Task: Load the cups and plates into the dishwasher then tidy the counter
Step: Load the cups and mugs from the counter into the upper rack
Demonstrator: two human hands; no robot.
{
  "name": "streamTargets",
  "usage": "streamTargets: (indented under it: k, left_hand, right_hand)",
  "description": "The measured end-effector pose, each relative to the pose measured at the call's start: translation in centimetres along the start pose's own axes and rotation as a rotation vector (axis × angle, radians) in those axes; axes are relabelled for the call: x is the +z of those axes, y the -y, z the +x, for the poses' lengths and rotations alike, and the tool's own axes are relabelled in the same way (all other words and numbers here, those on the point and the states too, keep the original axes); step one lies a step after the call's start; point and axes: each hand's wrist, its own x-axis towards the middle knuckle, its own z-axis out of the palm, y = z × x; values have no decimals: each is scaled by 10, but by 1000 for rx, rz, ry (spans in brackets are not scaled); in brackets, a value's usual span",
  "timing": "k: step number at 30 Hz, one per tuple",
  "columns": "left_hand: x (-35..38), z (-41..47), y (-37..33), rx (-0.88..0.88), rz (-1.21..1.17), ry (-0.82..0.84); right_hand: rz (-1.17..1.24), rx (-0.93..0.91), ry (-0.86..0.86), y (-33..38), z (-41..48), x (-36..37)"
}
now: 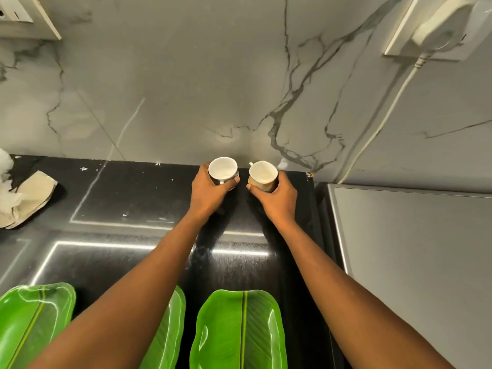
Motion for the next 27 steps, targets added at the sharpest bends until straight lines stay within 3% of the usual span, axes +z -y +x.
streamTargets:
  k: [14,27]
  left_hand:
    - [-59,-157,-39,151,-99,122]
    - [-127,-355,-16,277,-135,166]
  right_hand:
    - [85,50,-108,40,-124,-82]
    - [37,63,-207,68,-335,-153]
